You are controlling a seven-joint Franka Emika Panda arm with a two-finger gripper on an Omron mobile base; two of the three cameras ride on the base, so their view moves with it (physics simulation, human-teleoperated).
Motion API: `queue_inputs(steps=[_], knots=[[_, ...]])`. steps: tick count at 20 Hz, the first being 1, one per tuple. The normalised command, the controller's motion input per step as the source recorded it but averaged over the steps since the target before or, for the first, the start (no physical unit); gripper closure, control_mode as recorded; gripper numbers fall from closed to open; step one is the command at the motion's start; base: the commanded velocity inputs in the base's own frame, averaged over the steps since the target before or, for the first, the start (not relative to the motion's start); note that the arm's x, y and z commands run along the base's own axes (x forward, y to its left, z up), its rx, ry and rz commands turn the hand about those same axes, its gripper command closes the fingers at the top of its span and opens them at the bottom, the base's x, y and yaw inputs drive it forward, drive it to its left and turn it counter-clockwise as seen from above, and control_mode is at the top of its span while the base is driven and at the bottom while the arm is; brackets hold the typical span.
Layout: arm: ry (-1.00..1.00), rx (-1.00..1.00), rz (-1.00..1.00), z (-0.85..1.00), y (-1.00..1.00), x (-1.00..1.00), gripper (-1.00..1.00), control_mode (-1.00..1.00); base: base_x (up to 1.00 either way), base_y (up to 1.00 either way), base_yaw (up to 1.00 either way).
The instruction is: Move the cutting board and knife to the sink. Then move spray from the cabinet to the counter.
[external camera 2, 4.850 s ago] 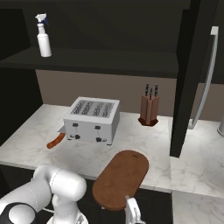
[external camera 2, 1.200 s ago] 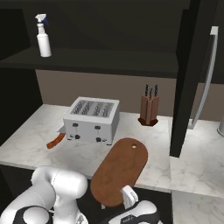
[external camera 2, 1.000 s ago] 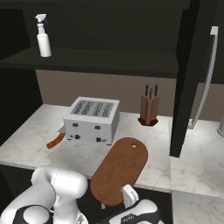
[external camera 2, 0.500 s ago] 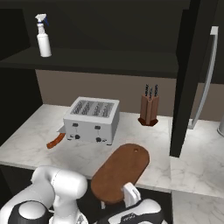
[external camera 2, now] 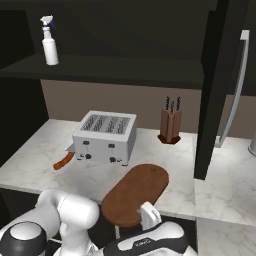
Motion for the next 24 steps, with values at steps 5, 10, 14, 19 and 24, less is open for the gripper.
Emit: queue_inputs(steps=[5,10,14,19,24], knots=[[-0.04,0.00,0.00,0.40,0.08,-0.03,1.00,-1.00,0.00,0.00,0.00],[-0.01,0.00,0.00,0.39,0.17,0.00,1.00,-1.00,0.00,0.00,0.00],[0.00,0.00,0.04,0.38,0.18,0.00,1.00,-1.00,0.00,0.00,0.00],[0.00,0.01,0.14,0.34,0.25,-0.03,1.00,-1.00,0.00,0.00,0.00],[0.00,0.05,0.17,0.33,0.27,-0.04,1.00,-1.00,0.00,0.00,0.00]])
